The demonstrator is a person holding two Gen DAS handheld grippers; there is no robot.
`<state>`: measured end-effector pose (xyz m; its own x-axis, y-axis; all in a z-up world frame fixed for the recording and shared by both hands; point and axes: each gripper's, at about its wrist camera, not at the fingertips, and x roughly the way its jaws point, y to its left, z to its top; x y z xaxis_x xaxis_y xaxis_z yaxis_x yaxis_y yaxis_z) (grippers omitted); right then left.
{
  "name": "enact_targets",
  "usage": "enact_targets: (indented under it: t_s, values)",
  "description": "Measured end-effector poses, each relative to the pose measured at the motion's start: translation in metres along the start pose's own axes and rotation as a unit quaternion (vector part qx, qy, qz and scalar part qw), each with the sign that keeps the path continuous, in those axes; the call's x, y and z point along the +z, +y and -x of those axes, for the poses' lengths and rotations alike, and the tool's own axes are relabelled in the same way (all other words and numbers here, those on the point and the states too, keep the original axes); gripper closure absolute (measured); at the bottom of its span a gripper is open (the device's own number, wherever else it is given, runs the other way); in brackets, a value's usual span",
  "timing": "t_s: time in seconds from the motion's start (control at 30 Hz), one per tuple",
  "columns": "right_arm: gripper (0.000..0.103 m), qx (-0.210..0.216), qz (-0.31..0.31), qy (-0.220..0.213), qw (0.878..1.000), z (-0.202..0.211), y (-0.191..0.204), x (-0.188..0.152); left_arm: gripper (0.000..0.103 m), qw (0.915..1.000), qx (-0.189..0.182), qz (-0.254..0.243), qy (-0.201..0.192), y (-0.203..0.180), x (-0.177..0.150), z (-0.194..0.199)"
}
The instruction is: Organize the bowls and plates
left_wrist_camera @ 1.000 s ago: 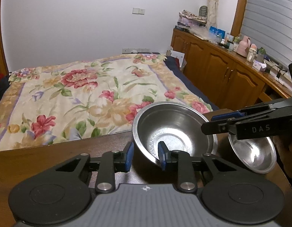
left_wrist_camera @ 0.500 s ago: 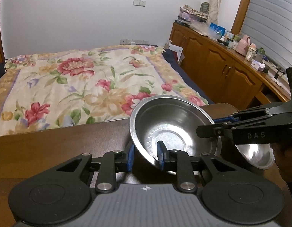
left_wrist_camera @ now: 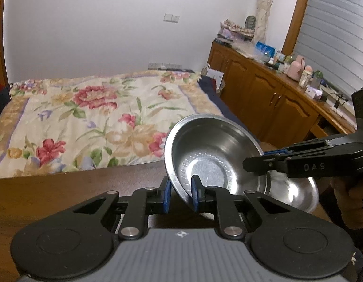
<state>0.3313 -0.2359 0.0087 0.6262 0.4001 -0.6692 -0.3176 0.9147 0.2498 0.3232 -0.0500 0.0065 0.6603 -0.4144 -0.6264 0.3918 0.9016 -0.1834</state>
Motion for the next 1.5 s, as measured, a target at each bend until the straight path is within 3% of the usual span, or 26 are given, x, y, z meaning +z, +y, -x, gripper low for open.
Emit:
enact_targets:
  t_s: [0.9, 1.5]
  values:
    - [0.085, -0.011, 0.002, -0.054, 0.998, 0.071, 0.042, -0.018, 0.084, 0.9973, -0.006, -0.008, -0.072, -0.021, -0.016, 0.101]
    - [0.085, 0.004, 0.003, -0.035, 0.999, 0.086, 0.062, -0.064, 0.084, 0.9973, -0.015, -0.018, -0.070, -0.034, -0.065, 0.141]
